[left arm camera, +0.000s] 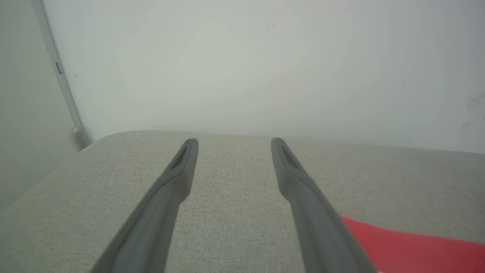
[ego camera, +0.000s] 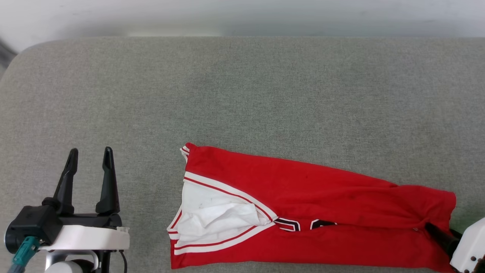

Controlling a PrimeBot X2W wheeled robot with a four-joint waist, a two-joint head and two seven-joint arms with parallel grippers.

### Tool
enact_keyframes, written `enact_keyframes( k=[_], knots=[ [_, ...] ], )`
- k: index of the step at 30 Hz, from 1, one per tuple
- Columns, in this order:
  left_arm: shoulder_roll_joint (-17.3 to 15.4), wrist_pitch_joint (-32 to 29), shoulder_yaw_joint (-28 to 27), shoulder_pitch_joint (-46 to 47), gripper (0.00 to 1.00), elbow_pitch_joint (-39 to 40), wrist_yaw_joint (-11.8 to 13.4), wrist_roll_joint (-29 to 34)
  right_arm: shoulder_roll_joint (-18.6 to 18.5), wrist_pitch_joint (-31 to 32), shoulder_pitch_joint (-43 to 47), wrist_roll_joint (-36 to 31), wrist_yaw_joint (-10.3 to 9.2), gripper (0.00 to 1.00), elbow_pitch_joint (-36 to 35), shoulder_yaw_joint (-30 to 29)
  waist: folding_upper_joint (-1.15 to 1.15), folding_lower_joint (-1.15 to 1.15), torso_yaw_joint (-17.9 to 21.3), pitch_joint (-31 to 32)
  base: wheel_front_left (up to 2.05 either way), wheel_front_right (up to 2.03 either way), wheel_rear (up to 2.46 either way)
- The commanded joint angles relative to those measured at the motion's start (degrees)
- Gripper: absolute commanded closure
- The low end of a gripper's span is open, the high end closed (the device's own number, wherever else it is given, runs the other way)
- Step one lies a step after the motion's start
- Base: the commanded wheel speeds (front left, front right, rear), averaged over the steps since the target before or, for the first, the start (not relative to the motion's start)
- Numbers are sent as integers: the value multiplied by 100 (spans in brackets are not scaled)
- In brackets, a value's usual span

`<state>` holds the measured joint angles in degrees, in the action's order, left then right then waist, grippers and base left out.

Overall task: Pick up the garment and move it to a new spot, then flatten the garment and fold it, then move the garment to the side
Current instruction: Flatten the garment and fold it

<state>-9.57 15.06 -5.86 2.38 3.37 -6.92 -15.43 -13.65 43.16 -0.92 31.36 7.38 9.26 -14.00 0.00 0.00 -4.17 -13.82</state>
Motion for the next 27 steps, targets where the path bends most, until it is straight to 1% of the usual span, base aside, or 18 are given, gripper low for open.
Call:
enact_keyframes(
  k=[1, 7, 12, 13, 14, 15, 16, 19, 22, 27],
  knots=[
    [61, 13, -20, 60, 0, -16, -30, 72, 260, 144, 104, 105, 20, 0, 288, 394, 0, 0, -13, -25, 0, 0, 0],
    [129, 14, -14, 114, 0, -61, -55, 161, 319, -11, 51, 329, 47, 0, 377, 891, 0, 0, 1, -6, 0, 0, 0],
    [84, 14, 93, 130, 0, -58, -55, 133, 297, -148, -16, 417, 48, 0, 394, 1068, 0, 0, 29, 35, 0, 0, 0],
    [72, 14, 111, 145, 0, -25, -56, 132, 278, -181, -24, 420, 48, 2, 410, 1089, 0, 0, 37, 45, 0, 0, 0],
    [74, 14, 115, 159, 0, 14, -56, 118, 240, -237, -43, 372, 48, 53, 420, 1094, 0, 0, 45, 51, 0, 0, 0],
    [80, 14, 120, 150, 0, 20, -55, 119, 202, -304, -63, 332, 47, 98, 435, 1077, 0, 0, 52, 56, 0, 0, 0],
    [80, 14, 124, 138, 0, 34, -57, 116, 166, -366, -86, 317, 46, 100, 455, 1077, 0, 0, 59, 64, 0, 0, 0],
    [69, 13, 117, 116, 0, 60, -56, 98, 73, -513, -108, 344, 22, 100, 466, 1052, 0, 0, 82, 90, 0, 0, 0],
    [55, 14, 96, 73, 0, 63, -57, 95, -102, -729, -142, 317, 8, 100, 463, 943, 0, 0, 117, 119, 0, 0, 0],
    [49, 14, 138, 40, 0, 61, -57, 72, -372, -988, -218, 213, -3, 100, 579, 573, 0, 0, 145, 126, 0, 0, 0]
  ],
)
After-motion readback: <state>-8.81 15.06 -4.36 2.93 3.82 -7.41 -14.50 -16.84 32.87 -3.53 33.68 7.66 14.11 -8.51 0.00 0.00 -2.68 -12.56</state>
